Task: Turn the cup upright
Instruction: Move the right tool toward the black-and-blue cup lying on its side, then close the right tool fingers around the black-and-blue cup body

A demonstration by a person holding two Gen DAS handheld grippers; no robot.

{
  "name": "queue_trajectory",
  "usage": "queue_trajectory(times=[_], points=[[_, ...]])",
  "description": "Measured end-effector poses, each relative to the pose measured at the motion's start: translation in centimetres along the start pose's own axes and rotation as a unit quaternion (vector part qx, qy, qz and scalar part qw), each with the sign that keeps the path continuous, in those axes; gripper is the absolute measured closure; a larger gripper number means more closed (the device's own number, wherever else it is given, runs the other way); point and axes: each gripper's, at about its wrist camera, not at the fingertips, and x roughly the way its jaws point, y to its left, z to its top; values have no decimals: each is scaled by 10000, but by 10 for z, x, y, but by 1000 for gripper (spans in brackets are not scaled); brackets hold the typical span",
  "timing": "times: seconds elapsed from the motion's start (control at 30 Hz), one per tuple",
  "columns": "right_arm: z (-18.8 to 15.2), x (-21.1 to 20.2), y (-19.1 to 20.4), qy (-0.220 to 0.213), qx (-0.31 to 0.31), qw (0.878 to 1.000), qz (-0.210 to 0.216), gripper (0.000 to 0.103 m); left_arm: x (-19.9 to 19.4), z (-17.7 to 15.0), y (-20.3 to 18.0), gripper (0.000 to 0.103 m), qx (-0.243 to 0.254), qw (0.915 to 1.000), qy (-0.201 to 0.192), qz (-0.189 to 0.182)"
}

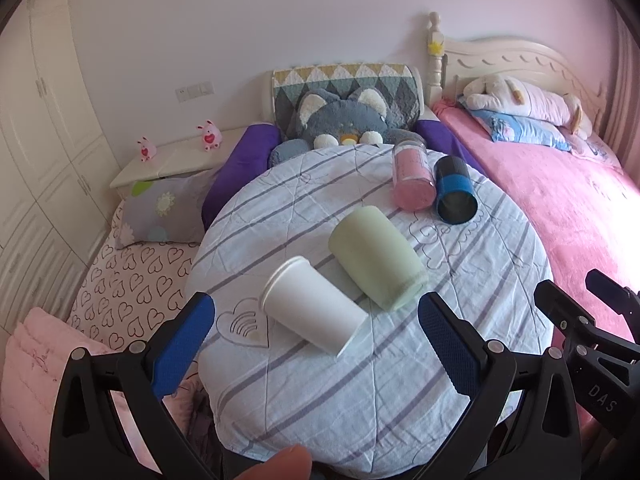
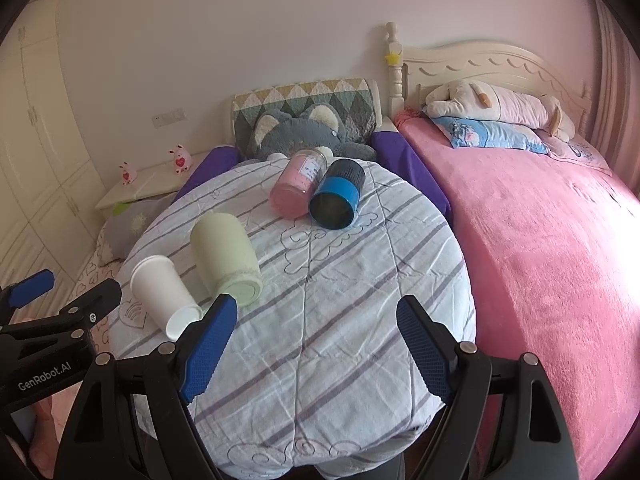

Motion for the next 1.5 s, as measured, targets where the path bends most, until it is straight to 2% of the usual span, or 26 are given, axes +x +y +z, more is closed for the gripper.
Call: queue_trajectory(times=[0.37,0.8,0.97,1.27,1.5], points=[[49,49,-7,155,63,9999,-29,20,54,56,-14,0,83,9998,188,-48],[92,114,-27,421,168,9988,-156,20,129,112,-51,0,341,9978,511,-228],[105,142,-31,644,223,9976,-104,20,152,122,-55,0,360,9973,612,-182],[131,194,-24,1063,284,9939,11,20,186,136,-37,0,227,9970,743,14],[142,228,-24,1359,226,9900,-296,20,209,139,-24,0,112,9961,871,8]])
